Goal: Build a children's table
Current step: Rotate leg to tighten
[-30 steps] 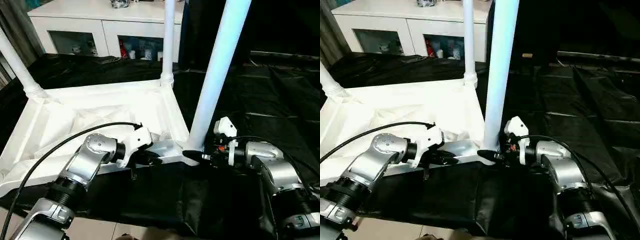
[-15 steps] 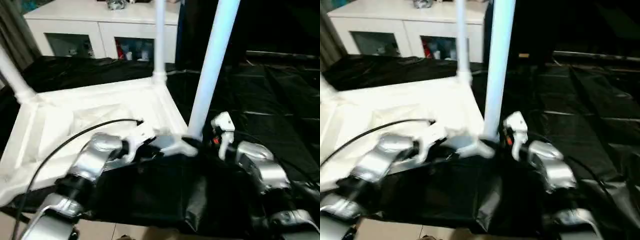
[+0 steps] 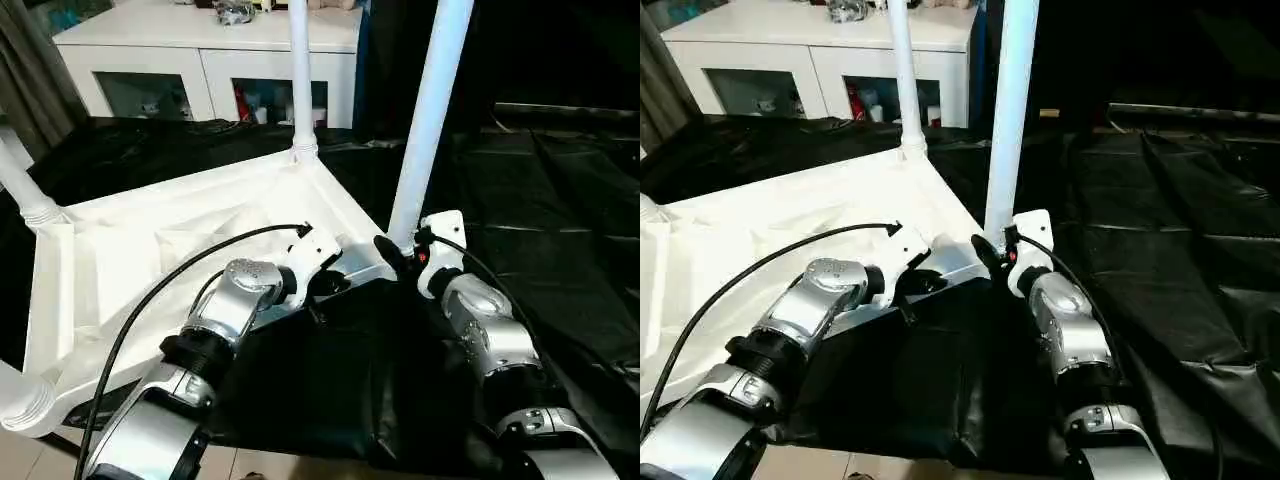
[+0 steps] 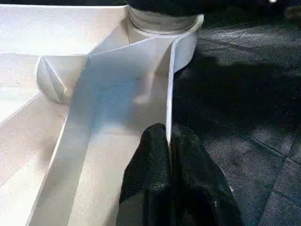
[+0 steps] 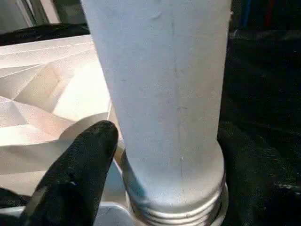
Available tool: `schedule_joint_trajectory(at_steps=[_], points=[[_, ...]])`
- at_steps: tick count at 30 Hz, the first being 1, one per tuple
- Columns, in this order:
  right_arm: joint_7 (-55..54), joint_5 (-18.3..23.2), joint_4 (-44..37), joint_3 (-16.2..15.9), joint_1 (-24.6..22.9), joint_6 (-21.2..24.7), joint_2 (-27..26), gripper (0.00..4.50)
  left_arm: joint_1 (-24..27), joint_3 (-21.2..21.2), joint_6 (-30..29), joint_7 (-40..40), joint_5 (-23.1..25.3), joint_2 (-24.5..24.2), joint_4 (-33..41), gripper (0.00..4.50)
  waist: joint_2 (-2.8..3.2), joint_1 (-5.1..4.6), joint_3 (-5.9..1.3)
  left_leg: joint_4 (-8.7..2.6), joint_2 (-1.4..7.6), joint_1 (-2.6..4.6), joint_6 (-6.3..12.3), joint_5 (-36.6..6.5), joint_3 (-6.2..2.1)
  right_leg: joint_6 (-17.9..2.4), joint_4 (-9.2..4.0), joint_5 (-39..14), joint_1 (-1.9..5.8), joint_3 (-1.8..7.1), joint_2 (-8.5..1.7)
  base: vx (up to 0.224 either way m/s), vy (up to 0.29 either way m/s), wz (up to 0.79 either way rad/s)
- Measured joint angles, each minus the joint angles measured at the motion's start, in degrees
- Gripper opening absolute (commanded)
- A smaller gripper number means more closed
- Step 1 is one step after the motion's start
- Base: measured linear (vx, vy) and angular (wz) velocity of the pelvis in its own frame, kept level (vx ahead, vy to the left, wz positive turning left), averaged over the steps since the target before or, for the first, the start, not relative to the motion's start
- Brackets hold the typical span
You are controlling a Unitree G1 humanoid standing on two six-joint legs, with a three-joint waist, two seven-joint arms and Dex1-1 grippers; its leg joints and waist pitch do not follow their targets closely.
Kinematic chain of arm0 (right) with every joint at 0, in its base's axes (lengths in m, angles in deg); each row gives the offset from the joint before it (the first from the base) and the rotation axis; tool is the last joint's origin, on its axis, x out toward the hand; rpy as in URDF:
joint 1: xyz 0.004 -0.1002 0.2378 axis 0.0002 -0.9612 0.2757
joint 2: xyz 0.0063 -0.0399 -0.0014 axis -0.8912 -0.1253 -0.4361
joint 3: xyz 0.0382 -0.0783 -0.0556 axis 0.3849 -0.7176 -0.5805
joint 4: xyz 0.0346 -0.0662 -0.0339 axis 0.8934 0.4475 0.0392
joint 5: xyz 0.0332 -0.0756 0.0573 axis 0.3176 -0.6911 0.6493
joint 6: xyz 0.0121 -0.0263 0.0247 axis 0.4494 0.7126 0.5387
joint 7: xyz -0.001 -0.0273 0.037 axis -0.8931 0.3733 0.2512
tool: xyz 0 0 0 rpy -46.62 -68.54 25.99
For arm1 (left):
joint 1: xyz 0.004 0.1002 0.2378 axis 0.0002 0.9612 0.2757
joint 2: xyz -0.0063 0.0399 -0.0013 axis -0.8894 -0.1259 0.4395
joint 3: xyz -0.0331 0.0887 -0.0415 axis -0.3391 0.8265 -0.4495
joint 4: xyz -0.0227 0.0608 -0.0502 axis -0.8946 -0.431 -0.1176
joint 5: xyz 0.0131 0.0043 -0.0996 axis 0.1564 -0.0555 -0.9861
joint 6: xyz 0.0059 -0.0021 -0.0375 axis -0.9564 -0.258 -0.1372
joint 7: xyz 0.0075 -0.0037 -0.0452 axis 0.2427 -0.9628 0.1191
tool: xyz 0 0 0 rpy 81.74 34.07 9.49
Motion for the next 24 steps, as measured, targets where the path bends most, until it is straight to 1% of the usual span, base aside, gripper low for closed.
schedule_joint_trajectory(at_steps=[1, 4, 5, 7, 8, 10, 11, 16, 20, 24], points=[[0.58, 0.01, 0.0, 0.0, 0.0, 0.02, 0.2, 3.78, 0.0, 0.0, 0.04, 0.0, 0.01, -0.03, 0.0, 0.0, 0.0, 0.0, 0.0, 0.0, 0.0, 0.0, 0.0, 0.0, 0.0, 0.0, -0.01, 0.0, -0.01, 0.0, 0.0, 0.0, 0.0, 0.0], [4.78, 0.7, -0.04, -0.01, -0.04, 0.41, 1.78, 3.78, 0.04, 0.05, 0.47, -0.25, 0.05, -0.18, 0.04, 0.0, -0.02, 0.01, 0.01, -0.02, 0.0, -0.04, 0.0, 0.0, 0.0, 0.01, -0.04, 0.01, -0.02, 0.0, 0.0, 0.0, 0.0, 0.0], [6.6, 1.24, -0.22, -0.02, -0.17, 0.71, 2.66, 3.86, 0.19, 0.06, 0.47, -0.43, 0.05, -0.27, 0.35, 0.28, -0.01, 0.05, 0.01, -0.03, 0.0, -0.05, 0.01, 0.0, 0.0, 0.02, -0.03, 0.01, -0.03, -0.01, 0.0, 0.0, 0.0, 0.0], [9.11, 1.89, -1.06, -0.1, -0.76, 1.02, 3.95, 3.86, 0.35, 0.04, 0.43, -0.54, -0.01, -0.48, 0.83, 0.28, -0.01, 0.12, 0.01, -0.06, 0.0, -0.07, 0.01, 0.01, 0.0, 0.02, -0.03, 0.01, -0.07, -0.03, 0.0, 0.0, 0.0, 0.0], [11.63, 2.3, -2.15, -0.26, -1.34, 1.47, 5.29, 3.86, 1.03, -0.63, 0.45, -0.55, -0.89, -0.5, 1.67, 0.28, -0.08, 0.15, 0.05, -0.07, 0.03, -0.14, 0.02, 0.01, 0.0, 0.04, -0.03, 0.01, -0.1, -0.08, 0.0, 0.0, 0.0, 0.0], [13.73, 2.66, -3.1, -0.43, -1.47, 1.77, 6.23, 3.88, 1.2, -1.15, 0.48, -0.57, -1.63, -0.61, 1.94, 0.65, -0.22, 0.1, 0.14, -0.07, 0.06, -0.21, 0.15, 0.09, -0.02, 0.05, -0.01, 0.0, -0.18, -0.13, 0.01, 0.0, 0.0, 0.0], [15.18, 3.32, -3.77, -0.53, -1.5, 1.84, 6.62, 3.88, 1.2, -1.64, 0.56, -0.24, -1.7, -0.57, 1.92, 0.68, -0.24, 0.01, 0.15, -0.06, 0.06, -0.25, 0.21, 0.13, -0.02, 0.05, -0.02, 0.01, -0.23, -0.13, 0.01, 0.0, 0.0, 0.0], [20.1, 4.31, -6.74, -2.29, -2.53, 2.55, 7.5, 3.88, 0.36, -2.28, 1.99, 1.67, -1.92, 0.28, 1.91, 0.69, -0.38, -0.32, 0.21, -0.07, 0.07, -0.31, 0.34, 0.14, -0.02, 0.05, -0.13, 0.0, -0.24, -0.16, 0.02, 0.0, 0.0, 0.0], [22.2, 4.39, -8.5, -2.97, -3.31, 3.26, 8.56, 3.88, -1.61, -2.33, 1.8, 2.6, -1.88, 0.59, 1.43, 0.69, -0.39, -0.15, 0.22, -0.06, 0.07, -0.35, 0.34, 0.13, -0.02, 0.05, -0.19, 0.0, -0.23, -0.17, 0.01, 0.0, 0.0, 0.0], [22.73, 4.47, -9.52, -3.18, -3.67, 3.97, 8.86, 3.88, -2.22, -2.18, 1.38, 3.45, -1.38, 0.68, 0.41, 0.69, -0.39, -0.18, 0.22, -0.07, 0.07, -0.35, 0.34, 0.12, -0.02, 0.05, -0.19, 0.0, -0.24, -0.17, 0.02, 0.0, 0.0, 0.0]])
